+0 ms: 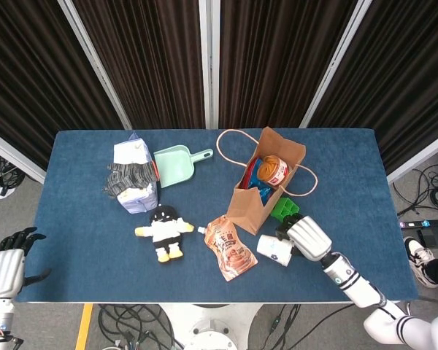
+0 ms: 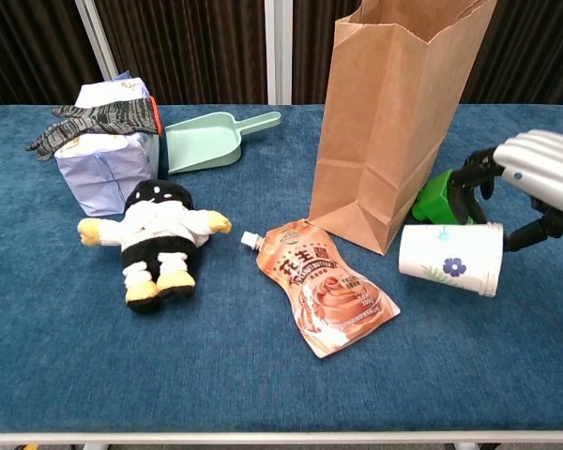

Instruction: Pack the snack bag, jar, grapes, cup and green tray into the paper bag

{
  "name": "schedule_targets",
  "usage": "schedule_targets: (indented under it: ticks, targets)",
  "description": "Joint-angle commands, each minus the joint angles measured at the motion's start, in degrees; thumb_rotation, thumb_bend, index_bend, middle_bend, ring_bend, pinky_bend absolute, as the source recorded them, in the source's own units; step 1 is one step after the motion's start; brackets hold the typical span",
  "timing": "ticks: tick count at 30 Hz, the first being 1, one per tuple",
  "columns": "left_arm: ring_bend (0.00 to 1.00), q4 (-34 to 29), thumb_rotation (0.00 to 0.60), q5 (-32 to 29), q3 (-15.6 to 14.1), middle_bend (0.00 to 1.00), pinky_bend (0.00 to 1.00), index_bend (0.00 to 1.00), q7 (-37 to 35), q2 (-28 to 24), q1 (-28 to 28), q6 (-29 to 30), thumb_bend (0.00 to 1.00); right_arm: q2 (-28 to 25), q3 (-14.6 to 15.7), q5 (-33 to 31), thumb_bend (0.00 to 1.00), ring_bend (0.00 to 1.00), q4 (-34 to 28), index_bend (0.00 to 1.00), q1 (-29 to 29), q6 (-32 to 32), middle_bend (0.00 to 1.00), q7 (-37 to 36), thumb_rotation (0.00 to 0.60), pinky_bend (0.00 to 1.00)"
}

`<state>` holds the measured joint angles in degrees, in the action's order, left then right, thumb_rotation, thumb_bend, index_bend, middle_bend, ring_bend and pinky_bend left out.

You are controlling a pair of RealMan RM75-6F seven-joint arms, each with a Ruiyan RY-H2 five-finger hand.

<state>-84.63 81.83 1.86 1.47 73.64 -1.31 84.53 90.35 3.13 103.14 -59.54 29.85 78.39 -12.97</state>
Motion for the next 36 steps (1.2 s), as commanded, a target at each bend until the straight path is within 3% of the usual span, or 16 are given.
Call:
schedule_targets:
  ticks: [1,5,10,17,21,30,36]
  targets:
    - [0.21,-0.13,0.6,0.07,0.02,0.29,0.22,0.37,0.14,-0.06,-0.06,-0.01,0.12,-4.1,-0.43,3.09,0.35,0.41,-7.03,0.76,0.95,4.8,0.66,-1.46,0.6,0.49]
    - [0.21,-0.34,0.6,0.19,0.08,0.29,0.22,0.37,0.37,-0.16,-0.21,-0.06,0.12,-8.09,-1.87,5.58,0.34,0.41,-15.01,0.76,2.17,8.21,0.66,-0.16,0.6,0.49]
    - [0.21,-0.57,0.6,0.15,0.08,0.29,0.22,0.37,0.57,-0.27,-0.27,-0.19,0.11,-11.96,-5.9,6.28,0.34,0.41,-24.68,0.76,4.01,10.35,0.66,2.24,0.6,0.49]
    - [0.21,-0.53,0.6,-0.09,-0.05,0.29,0.22,0.37,0.39,-0.3,-0.06,-0.22,0.11,-15.26,-12.03,6.46,0.34,0.41,-32.63,0.77,6.04,12.8,0.66,5.64,0.6,0.48]
    - [0.21,-0.41,0.6,0.0,-0.11,0.29,0.22,0.37,0.3,-0.23,-0.16,-0.43,0.11,-17.08,-16.46,2.1,0.34,0.41,-36.06,0.77,6.33,12.43,0.66,9.25,0.6,0.48]
    - [0.21,0.12,0.6,-0.12,-0.11,0.29,0.22,0.37,-0.27,0.04,-0.27,-0.8,0.12,-21.27,-23.76,-12.95,0.33,0.41,-36.15,0.76,8.37,3.9,0.66,13.97,0.6,0.48]
    - [0.21,0.4,0.6,-0.16,-0.19,0.29,0.22,0.37,-0.5,0.17,-0.42,-1.22,0.12,-20.42,-25.51,-19.84,0.33,0.41,-33.3,0.76,9.74,-0.35,0.66,16.42,0.6,0.46]
